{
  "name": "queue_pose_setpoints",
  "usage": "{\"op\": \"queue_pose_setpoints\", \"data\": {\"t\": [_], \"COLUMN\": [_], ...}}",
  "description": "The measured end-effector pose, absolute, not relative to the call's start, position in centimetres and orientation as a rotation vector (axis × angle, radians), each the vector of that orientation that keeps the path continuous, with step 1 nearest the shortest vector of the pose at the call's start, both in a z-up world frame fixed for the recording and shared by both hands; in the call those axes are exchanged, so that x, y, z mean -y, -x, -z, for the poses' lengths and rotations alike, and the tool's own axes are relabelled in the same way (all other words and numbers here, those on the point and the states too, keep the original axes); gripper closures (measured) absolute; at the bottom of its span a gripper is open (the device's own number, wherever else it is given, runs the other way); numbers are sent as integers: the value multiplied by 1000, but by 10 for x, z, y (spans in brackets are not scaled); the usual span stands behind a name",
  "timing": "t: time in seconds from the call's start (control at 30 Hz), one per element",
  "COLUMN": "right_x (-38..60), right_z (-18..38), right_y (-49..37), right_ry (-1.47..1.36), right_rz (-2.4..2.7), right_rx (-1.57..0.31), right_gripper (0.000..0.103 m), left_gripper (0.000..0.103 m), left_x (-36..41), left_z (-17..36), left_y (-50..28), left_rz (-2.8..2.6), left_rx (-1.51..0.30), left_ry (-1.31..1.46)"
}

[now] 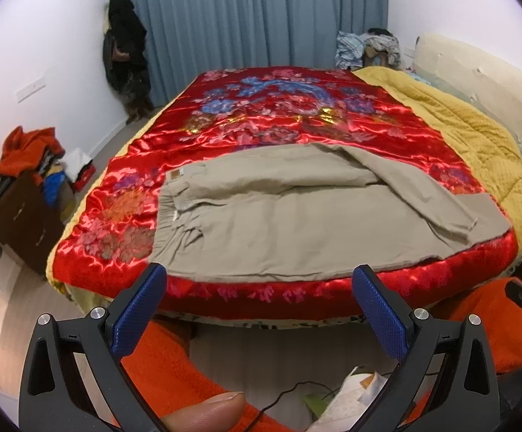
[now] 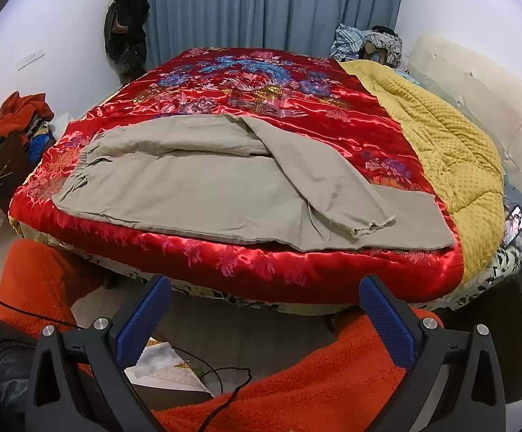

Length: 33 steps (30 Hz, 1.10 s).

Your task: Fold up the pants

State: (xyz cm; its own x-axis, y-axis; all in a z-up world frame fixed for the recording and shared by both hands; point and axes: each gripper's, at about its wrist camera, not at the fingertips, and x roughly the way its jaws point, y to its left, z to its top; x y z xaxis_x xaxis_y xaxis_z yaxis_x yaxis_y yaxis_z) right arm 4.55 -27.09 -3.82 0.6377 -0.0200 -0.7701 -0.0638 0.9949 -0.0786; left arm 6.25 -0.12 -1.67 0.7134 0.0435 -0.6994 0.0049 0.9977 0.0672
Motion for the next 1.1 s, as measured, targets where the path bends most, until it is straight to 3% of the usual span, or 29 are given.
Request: {"op": "queue_pose_setpoints", "data": {"t": [1.1], "right_x": [269], "right_z": [51], "right_y": [-51], "right_ry": [92], "right_rz": [-40], "right_rx": [-902], "right_gripper": [0], "left_gripper": [1], "left_x": [13], "left_z": [26], "left_y": [-67], "left_rz": [-5], "left_rx": [-814], "left_ry": [-114]}}
